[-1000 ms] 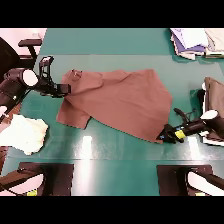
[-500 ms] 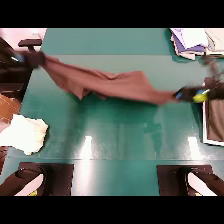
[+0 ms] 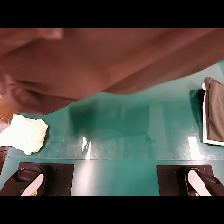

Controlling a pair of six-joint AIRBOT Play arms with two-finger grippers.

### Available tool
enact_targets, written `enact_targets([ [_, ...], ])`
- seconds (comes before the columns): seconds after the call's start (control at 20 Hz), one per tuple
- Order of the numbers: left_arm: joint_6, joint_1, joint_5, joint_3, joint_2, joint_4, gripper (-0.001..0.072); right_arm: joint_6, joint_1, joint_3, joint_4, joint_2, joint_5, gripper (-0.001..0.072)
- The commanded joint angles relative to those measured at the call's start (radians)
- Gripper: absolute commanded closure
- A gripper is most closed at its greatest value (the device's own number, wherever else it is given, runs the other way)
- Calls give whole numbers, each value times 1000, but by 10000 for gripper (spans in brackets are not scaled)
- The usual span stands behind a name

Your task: Fold the shirts.

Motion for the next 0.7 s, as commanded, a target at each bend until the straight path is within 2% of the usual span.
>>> enact_targets([
  [0.0,1,1,-14,146,16,-24,679,6,-62,190,-11,-37,97,695],
  [0.1,1,1,-43,151,12,-23,680,32,-65,265,-11,-89,158,695],
  [0.2,-6,1,-164,126,-23,-23,679,65,-65,283,-9,-137,197,696],
  [0.3,-5,1,-315,62,-93,-24,679,89,-41,217,-11,-175,205,696],
  [0.4,2,1,-385,-29,-179,-24,678,112,9,116,-13,-229,213,695],
  [0.5,32,1,-371,-147,-284,-24,678,122,69,28,-21,-322,238,696],
  [0.65,50,1,-284,-303,-464,-24,677,163,139,-80,-121,-504,267,696],
])
